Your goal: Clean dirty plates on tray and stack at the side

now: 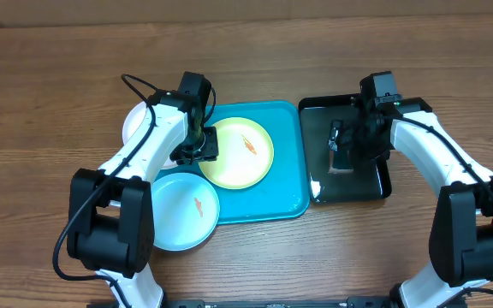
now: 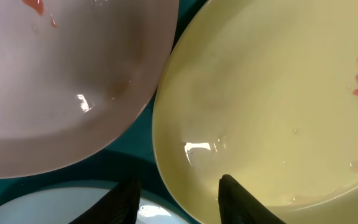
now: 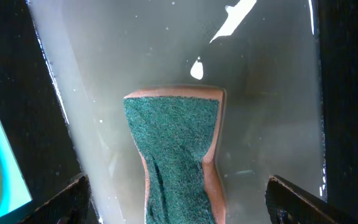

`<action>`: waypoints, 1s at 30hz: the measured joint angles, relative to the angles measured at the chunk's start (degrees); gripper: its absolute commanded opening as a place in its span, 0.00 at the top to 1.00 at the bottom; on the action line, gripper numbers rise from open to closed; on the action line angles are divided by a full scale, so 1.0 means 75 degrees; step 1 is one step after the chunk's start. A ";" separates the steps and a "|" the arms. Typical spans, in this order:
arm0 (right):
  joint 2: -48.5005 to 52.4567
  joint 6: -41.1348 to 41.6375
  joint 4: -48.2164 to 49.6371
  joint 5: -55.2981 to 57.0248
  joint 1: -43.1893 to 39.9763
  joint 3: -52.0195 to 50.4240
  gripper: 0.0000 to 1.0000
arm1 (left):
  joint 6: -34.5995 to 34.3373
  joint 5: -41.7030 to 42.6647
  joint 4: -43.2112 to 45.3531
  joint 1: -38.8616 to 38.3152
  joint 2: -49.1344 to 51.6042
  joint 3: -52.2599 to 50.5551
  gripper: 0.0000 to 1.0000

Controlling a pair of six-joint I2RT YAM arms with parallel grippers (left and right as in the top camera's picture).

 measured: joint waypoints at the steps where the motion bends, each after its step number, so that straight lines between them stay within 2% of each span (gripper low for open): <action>1: 0.0000 0.0000 0.0050 0.0000 0.0000 -0.0032 0.09 | 0.0000 0.0000 0.0003 0.0003 0.0000 -0.0003 0.59; 9: 0.0003 0.0000 0.0315 -0.0003 0.0000 -0.0198 0.09 | -0.0003 -0.0003 0.0283 0.0003 0.0000 -0.0169 0.67; 16: 0.0003 0.0000 0.0321 0.0000 -0.0003 -0.0198 0.09 | 0.0000 -0.0152 0.0493 0.0000 0.0006 -0.0329 0.68; 25: 0.0003 0.0003 0.0318 -0.0003 0.0000 -0.0198 0.10 | 0.0000 -0.0341 0.0979 0.0003 0.0006 -0.0810 0.75; 30: 0.0003 0.0000 0.0318 -0.0003 0.0000 -0.0198 0.11 | -0.0035 -0.0367 0.1137 0.0003 0.0009 -0.0915 0.87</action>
